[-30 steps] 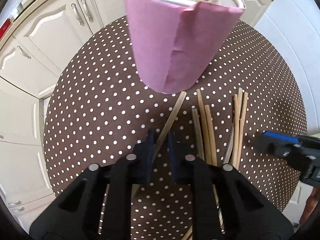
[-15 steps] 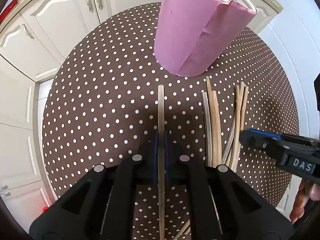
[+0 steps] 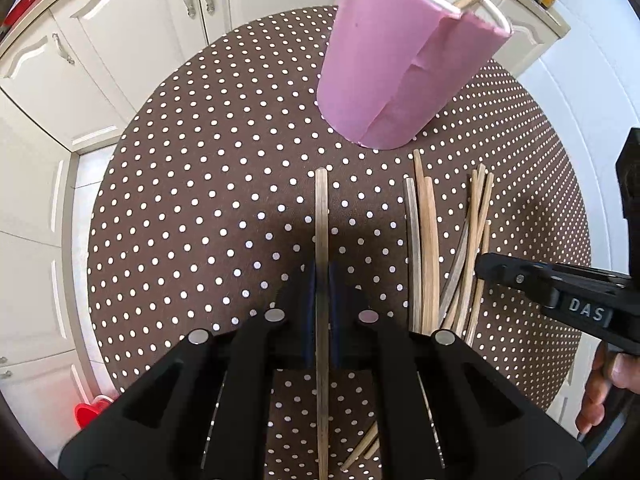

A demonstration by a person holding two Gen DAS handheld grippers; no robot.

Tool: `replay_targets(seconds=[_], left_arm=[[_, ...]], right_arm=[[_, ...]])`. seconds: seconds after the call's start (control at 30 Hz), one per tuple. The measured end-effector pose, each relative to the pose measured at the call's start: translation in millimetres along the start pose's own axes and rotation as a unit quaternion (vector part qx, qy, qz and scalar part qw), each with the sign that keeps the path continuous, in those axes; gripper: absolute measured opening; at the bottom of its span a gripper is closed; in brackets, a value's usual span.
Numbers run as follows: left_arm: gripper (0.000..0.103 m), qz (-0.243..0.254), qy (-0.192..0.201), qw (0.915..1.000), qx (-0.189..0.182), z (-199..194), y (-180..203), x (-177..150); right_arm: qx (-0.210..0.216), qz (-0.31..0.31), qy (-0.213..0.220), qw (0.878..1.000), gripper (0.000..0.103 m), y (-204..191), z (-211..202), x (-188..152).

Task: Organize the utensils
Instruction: 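Lift the chopstick with the right gripper and drop it into the pink cup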

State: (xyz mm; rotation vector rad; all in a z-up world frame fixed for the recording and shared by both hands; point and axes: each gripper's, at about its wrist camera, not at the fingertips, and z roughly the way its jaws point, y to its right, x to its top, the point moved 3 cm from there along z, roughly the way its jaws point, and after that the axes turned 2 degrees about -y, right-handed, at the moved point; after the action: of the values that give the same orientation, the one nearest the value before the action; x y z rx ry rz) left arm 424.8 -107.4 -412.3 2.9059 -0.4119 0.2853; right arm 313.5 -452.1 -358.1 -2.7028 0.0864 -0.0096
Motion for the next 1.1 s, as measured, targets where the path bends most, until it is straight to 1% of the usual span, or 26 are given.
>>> replay_targets(seconds=[0.17,0.27,0.3,0.37,0.5,0.53,0.57,0.6,0.67,0.8,0.87,1.0,1.1], left_arm=[[0.006,-0.005,0.007,1.0000,-0.005,-15.1,-7.3,-8.7],[0.006,-0.006,0.011,0.9999,-0.005,-22.2,-7.8,-15.4],[0.006,-0.006,0.012,0.9999,-0.005,-24.2,-7.9,-17.0],[0.006,-0.010,0.014,0.9998,-0.006,-26.8,-4.1,-16.6],[0.006,-0.014,0.025,0.9995,-0.013,-41.4,-0.9,-21.1],[0.006,-0.013,0.029,0.9994,-0.013,-47.0,0.7,-21.5],[0.006,-0.010,0.034,0.9993,-0.014,-53.0,2.7,-20.2],[0.006,-0.009,0.040,0.9991,-0.015,-58.6,3.7,-18.3],[0.006,-0.009,0.051,0.9985,-0.019,-72.2,6.8,-16.1],[0.006,-0.005,0.074,0.9969,-0.027,-96.6,7.3,-9.1],[0.006,-0.004,0.095,0.9949,-0.034,-115.2,10.9,-7.2],[0.006,0.004,0.126,0.9912,-0.042,-144.4,14.6,-1.9],[0.006,0.007,0.147,0.9879,-0.049,-164.9,18.6,0.9]], right_arm=[[-0.034,-0.025,-0.022,0.999,0.006,-14.8,8.5,-5.1],[-0.071,-0.055,-0.030,0.996,0.005,-27.2,15.4,-1.0],[-0.080,-0.064,-0.029,0.994,0.005,-31.8,17.9,-0.6],[-0.085,-0.077,-0.022,0.993,0.005,-36.3,20.6,-1.4],[-0.065,-0.067,-0.006,0.996,0.005,-34.5,22.4,-5.9],[-0.060,-0.060,-0.005,0.996,0.005,-28.3,18.2,-8.4],[-0.045,-0.051,0.001,0.998,0.004,-25.3,12.9,-11.8],[-0.034,-0.047,0.008,0.998,0.004,-21.7,5.3,-14.7],[-0.026,-0.054,0.027,0.998,0.004,-24.1,-9.1,-19.3],[0.002,-0.067,0.072,0.995,0.004,-34.2,-46.4,-29.0],[0.013,-0.069,0.093,0.993,0.004,-35.8,-64.3,-31.8],[0.037,-0.078,0.139,0.987,0.004,-48.9,-104.0,-36.4],[0.044,-0.093,0.166,0.981,0.004,-57.0,-130.3,-38.4]])
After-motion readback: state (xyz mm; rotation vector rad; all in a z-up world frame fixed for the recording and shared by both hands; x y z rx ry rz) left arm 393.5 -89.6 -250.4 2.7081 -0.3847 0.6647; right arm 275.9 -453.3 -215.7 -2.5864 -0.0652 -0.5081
